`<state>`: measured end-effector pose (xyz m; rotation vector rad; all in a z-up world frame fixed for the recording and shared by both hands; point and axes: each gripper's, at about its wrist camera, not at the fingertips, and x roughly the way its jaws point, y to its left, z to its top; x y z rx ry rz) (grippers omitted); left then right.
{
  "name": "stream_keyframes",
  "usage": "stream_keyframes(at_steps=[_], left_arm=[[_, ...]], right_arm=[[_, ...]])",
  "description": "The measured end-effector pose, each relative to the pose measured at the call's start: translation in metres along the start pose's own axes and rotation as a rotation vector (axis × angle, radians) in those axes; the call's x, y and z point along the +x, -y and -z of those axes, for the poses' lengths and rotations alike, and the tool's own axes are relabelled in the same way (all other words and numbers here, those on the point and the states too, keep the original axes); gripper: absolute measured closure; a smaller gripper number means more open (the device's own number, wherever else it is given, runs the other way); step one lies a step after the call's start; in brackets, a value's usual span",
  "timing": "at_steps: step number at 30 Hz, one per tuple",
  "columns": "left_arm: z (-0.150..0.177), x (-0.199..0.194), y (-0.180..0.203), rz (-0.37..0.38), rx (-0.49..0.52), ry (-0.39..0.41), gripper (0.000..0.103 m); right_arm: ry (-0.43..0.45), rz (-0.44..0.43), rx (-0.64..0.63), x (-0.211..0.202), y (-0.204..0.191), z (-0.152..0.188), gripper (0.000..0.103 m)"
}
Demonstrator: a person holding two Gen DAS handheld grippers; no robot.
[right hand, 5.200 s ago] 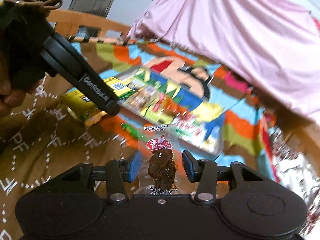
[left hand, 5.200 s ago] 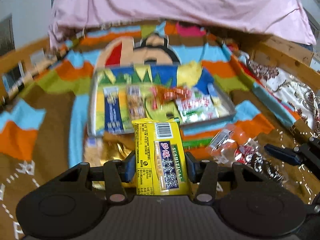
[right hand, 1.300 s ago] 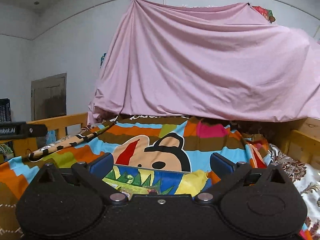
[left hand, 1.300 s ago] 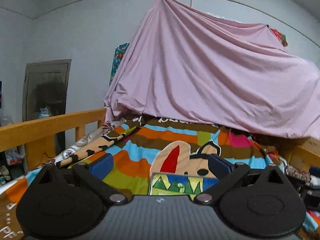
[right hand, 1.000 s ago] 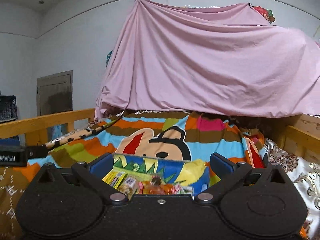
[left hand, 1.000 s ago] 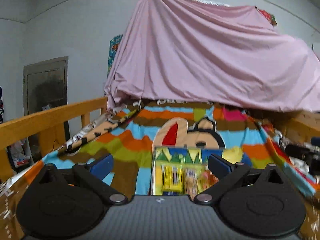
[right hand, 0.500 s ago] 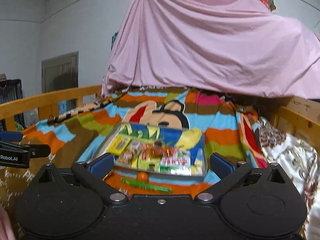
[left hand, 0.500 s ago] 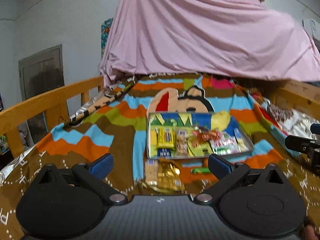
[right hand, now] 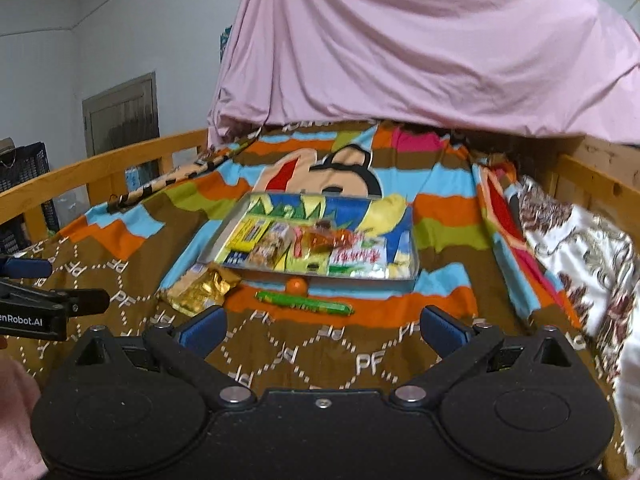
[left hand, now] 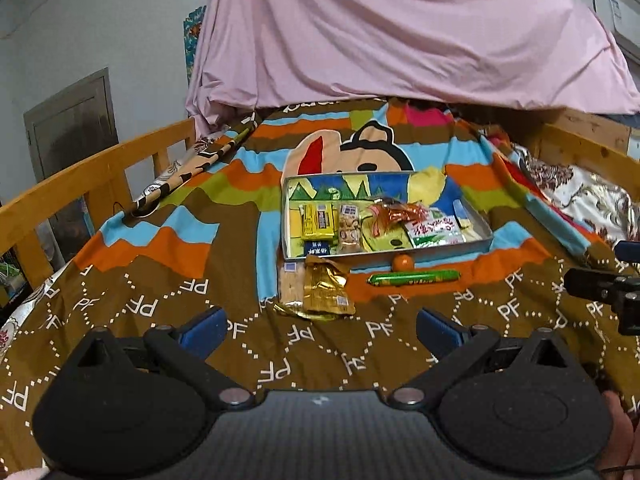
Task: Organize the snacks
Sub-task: 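Lift both open tools up away from the metal tray, then move left tool over the gold pouch while right tool moves to the green sausage stick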
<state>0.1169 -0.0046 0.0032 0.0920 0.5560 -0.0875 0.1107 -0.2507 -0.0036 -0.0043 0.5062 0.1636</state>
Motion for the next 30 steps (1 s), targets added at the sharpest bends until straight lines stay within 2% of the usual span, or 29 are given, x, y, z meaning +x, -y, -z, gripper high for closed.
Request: stream_keyframes(at_steps=[8, 18, 27, 30], left_arm=[[-0.002, 0.009, 0.005, 0.007, 0.027, -0.057, 0.0], [-0.006, 0.049, -0.005, 0.096, -0.019, -0.225, 0.0], [-0.011, 0.08, -0.016, 0.135, -0.09, -0.294, 0.0], [-0.014, 0.09, -0.021, 0.142, -0.114, -0.294, 0.0]], right_arm=[[-0.076, -0.028, 0.005, 0.011, -0.001, 0.003, 0.001], [-0.235, -0.124, 0.001, 0.043, -0.004, 0.006, 0.001], [-0.27, -0.117, 0.02, 0.069, 0.002, -0.007, 0.001], [-0.274, -0.097, 0.022, 0.078, 0.005, -0.012, 0.001]])
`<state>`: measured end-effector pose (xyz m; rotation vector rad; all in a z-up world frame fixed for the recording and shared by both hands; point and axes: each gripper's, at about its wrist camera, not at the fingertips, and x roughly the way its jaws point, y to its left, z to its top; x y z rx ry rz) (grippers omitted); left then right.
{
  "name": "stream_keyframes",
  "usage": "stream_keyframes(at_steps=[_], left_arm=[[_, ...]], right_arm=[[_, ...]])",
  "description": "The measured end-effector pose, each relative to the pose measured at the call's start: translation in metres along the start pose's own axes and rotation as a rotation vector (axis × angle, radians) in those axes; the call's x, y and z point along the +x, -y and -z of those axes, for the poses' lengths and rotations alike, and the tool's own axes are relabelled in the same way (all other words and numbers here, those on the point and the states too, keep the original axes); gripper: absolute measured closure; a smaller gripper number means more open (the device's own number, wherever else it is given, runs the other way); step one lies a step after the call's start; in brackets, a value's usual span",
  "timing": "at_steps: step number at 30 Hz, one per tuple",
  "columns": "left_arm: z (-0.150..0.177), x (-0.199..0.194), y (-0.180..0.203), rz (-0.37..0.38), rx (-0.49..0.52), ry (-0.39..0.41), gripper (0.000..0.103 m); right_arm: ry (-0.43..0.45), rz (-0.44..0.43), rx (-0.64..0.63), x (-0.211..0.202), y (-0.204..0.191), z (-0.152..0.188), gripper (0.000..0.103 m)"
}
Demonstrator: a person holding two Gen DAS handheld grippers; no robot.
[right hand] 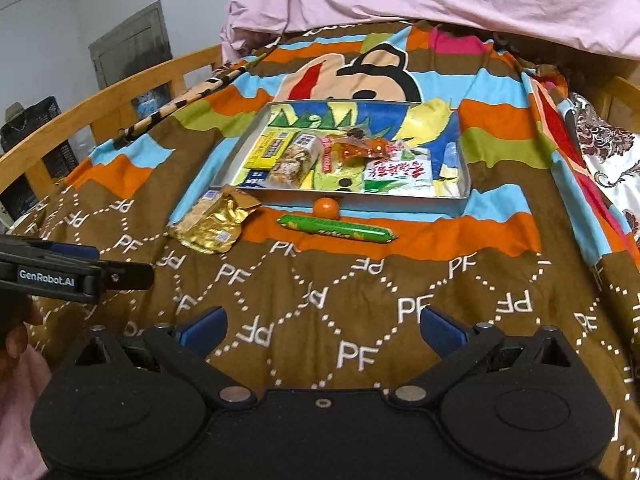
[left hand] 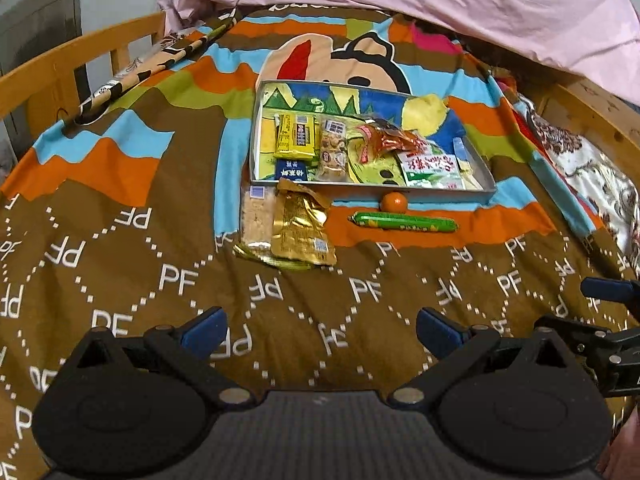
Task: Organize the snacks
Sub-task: 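Move left tool over the gold pouch while right tool moves to the green sausage stick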
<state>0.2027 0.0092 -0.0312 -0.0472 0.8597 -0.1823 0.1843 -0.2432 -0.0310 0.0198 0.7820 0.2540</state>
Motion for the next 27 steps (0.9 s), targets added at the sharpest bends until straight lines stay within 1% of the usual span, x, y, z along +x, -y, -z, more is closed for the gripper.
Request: stream_keyframes(at_steps=[3, 9, 13, 18, 24, 27], left_arm=[[-0.008, 0.007, -0.001, -0.007, 0.015, 0.009, 0.0], [-0.025, 0.026, -0.003, -0.032, 0.046, 0.019, 0.0], [-0.031, 0.039, -0.004, -0.024, 0.053, 0.019, 0.0], [-0.038, 0.053, -0.001, -0.018, 0.086, 0.028, 0.0], [-0.044, 0.07, 0.003, -0.006, 0.138, 0.037, 0.0], [-0.044, 0.079, 0.003, 0.0, 0.159, 0.036, 0.0]], right_arm=[[0.002, 0.023, -0.016, 0.007, 0.001, -0.007, 0.001], [0.037, 0.072, -0.083, 0.02, -0.001, -0.022, 0.001], [0.046, 0.076, -0.074, 0.029, 0.002, -0.031, 0.001], [0.047, 0.084, -0.078, 0.04, 0.004, -0.038, 0.001], [0.042, 0.105, -0.114, 0.058, 0.004, -0.047, 0.001], [0.051, 0.095, -0.168, 0.07, 0.007, -0.051, 0.001]])
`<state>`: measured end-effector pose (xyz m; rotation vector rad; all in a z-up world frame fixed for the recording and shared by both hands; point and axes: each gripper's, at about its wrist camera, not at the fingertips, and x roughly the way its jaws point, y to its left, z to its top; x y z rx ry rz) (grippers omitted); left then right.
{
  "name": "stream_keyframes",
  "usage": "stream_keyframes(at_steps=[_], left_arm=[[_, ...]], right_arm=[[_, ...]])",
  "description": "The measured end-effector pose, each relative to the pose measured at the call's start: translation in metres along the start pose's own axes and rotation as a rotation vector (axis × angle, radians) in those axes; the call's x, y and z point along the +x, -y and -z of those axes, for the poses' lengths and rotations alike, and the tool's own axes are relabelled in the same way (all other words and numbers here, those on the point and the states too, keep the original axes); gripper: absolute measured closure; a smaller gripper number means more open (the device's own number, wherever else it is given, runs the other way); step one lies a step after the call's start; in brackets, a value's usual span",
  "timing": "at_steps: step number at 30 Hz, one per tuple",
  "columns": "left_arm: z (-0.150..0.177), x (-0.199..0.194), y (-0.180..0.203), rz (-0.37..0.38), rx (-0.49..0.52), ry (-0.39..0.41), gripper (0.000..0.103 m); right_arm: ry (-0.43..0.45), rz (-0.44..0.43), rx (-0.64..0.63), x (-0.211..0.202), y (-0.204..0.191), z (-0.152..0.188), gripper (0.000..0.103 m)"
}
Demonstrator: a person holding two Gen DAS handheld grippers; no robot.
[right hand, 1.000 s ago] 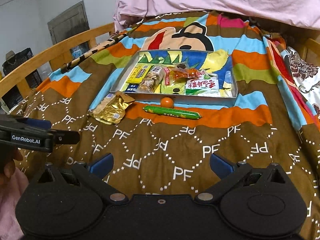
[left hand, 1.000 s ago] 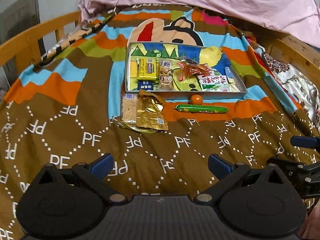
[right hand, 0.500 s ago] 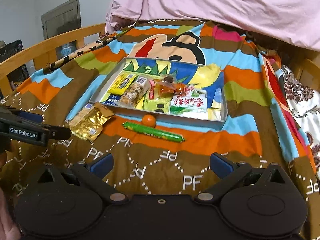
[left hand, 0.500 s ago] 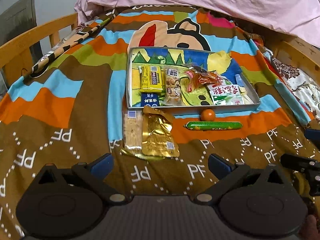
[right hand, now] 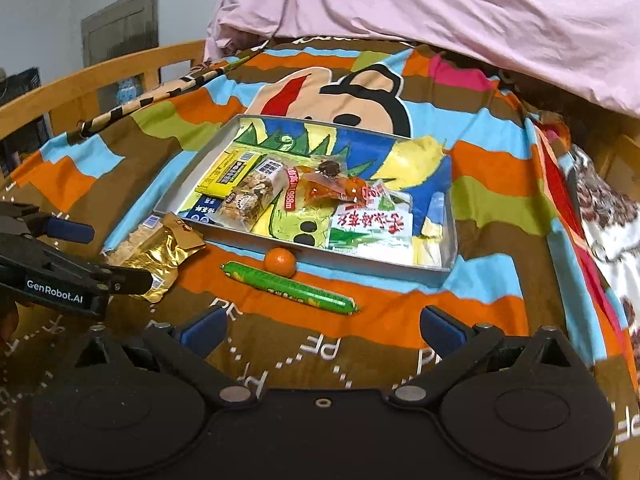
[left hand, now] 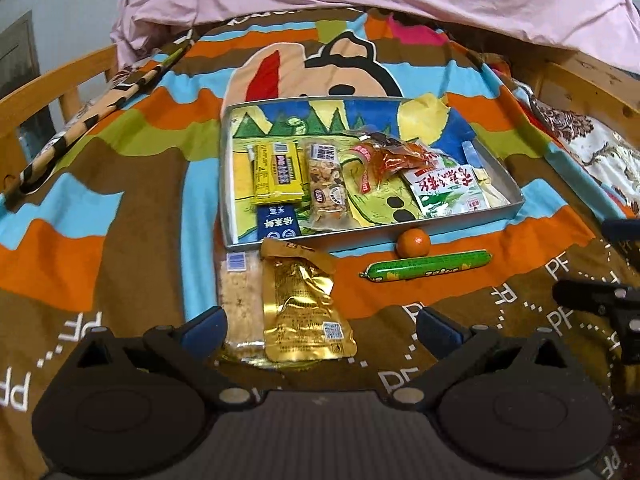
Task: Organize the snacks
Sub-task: 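Move left tool over the gold pouch while right tool moves to the green sausage stick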
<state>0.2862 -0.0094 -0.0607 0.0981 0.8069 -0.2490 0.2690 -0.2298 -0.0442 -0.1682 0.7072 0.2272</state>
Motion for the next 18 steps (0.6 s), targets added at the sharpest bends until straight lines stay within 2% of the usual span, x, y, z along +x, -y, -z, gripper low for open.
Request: stream_keyframes(at_steps=[5, 9, 11, 14, 18], left_arm=[[0.0, 0.016, -0.002, 0.023, 0.04, -0.007, 0.0], [0.001, 0.03, -0.008, 0.062, 0.041, -0.032, 0.0], [0.002, 0.036, -0.01, 0.075, 0.04, -0.043, 0.0], [0.002, 0.043, -0.01, 0.076, 0.063, -0.043, 0.0], [-0.001, 0.049, -0.009, 0.076, 0.071, -0.028, 0.001]], right_arm=[[0.024, -0.142, -0.155, 0.036, 0.013, 0.0, 0.001], [0.001, -0.234, -0.194, 0.064, 0.022, -0.004, 0.001], [-0.008, -0.25, -0.215, 0.078, 0.024, -0.007, 0.002], [-0.03, -0.289, -0.222, 0.099, 0.025, -0.011, 0.007], [-0.077, -0.34, -0.215, 0.124, 0.027, -0.013, 0.02]])
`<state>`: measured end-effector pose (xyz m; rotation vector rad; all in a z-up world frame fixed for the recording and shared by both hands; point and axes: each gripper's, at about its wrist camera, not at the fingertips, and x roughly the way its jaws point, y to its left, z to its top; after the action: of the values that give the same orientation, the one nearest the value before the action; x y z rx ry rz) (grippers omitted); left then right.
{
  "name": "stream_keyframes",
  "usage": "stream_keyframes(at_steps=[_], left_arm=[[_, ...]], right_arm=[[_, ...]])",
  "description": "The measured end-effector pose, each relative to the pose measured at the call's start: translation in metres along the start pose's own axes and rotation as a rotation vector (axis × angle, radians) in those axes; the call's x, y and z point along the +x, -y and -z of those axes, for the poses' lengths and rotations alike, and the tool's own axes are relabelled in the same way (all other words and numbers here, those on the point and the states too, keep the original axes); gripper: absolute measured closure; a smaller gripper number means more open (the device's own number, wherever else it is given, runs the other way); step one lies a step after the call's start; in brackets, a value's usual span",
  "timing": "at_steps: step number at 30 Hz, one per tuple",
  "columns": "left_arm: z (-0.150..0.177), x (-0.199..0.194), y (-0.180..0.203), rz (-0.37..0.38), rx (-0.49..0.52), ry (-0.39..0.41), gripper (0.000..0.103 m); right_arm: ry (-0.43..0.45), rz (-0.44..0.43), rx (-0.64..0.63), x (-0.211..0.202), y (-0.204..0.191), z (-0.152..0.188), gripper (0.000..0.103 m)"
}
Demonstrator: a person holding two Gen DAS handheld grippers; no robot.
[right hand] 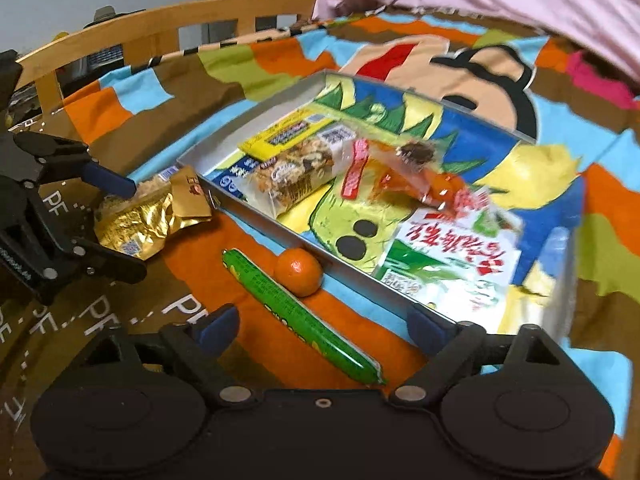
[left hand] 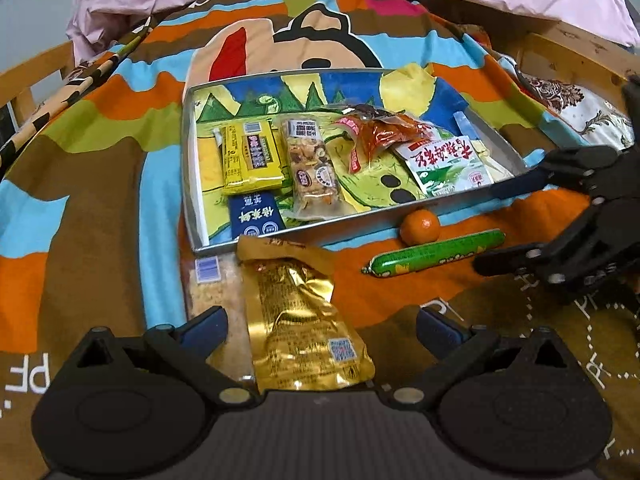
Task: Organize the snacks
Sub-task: 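Move left tool over the gold pouch while right tool moves to the green sausage stick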
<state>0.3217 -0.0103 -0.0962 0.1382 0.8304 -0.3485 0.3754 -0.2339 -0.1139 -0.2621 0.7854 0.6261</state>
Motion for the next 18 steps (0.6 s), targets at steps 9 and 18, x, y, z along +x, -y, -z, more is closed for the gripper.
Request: stream_keyframes(at_steps=[9, 18], left_arm=[[-0.003, 0.003, -0.001, -0.059, -0.018, 0.018, 0.012], [-0.001, 0.003, 0.005, -0.093, 0.014, 0.017, 0.016]], right_arm=[[-0.06, -0.004, -0.036, 0.02, -0.005, 0.001, 0.039], [-0.103, 0.028, -0.086, 0.013, -0.02, -0.001, 0.067]])
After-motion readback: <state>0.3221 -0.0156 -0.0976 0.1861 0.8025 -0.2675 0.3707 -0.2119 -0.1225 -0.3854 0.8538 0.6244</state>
